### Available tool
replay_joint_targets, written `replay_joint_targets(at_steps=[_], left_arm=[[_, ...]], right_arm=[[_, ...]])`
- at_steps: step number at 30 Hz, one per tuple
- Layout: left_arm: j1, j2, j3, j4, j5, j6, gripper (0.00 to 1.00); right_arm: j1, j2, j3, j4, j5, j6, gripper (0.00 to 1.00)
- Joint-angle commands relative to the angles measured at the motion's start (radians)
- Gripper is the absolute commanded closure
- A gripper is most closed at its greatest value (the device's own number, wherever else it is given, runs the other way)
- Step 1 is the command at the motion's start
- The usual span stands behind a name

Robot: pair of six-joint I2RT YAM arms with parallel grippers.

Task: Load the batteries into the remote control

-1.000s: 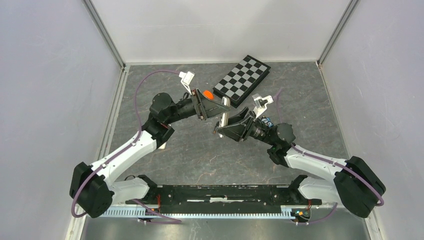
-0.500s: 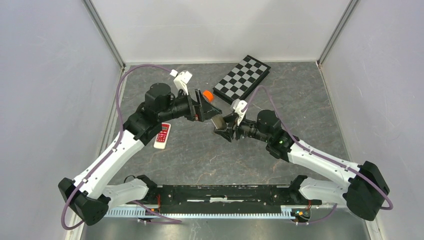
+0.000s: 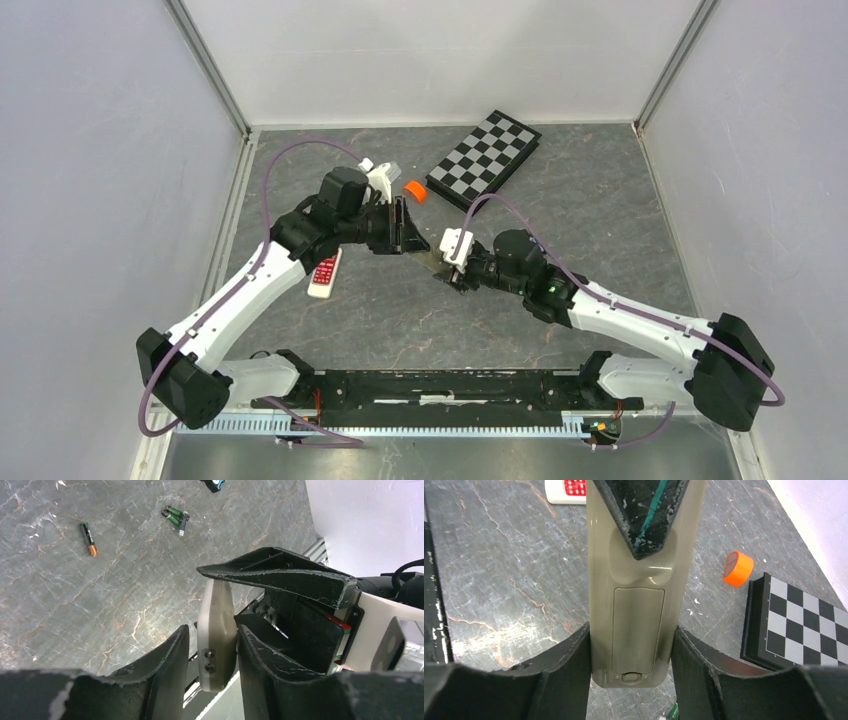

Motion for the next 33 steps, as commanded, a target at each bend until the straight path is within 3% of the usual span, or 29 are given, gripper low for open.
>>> replay_joint_targets(at_steps=[1,18,24,27,28,29,30,31,32,33], left_arm=[[0.007,-0.019,-0.022,0.0,0.043,0.0,0.55],[0.049,-0.03,-0.093,0.053,0.051,-0.056,0.43],[0.055,-0.029,-0.11,0.077,0.08,-0.071,0.64],[0.056,-0.027,-0.129,0.105,0.115,-0.08,0.93],[0.056,-0.029,-0.139,0.112,0.122,-0.082,0.98],[0.056,-0.033,-0.154,0.125,0.125,-0.085,0.98],[0.056,-0.039,-0.172,0.142,0.127,-0.088,0.98],[0.056,-0.047,-0.191,0.159,0.123,-0.092,0.98],[0.055,-0.053,-0.214,0.178,0.116,-0.097,0.98],[0.055,-0.059,-0.233,0.196,0.11,-0.102,0.98]], right_arm=[[0.012,0.016,0.061,0.007,0.049,-0.056,0.89],[0.032,0.043,0.078,-0.017,0.0,-0.117,0.91],[0.032,0.045,0.075,-0.015,-0.013,-0.116,0.93],[0.032,0.05,0.076,-0.006,-0.001,-0.096,0.94],[0.032,0.053,0.078,-0.004,0.014,-0.082,0.94],[0.032,0.056,0.082,-0.002,0.063,-0.049,0.86],[0.031,0.054,0.084,-0.005,0.123,-0.009,0.67],[0.031,0.047,0.08,-0.011,0.158,0.017,0.4],[0.031,0.036,0.068,-0.016,0.189,0.054,0.19],[0.029,0.016,0.055,-0.018,0.194,0.093,0.09]])
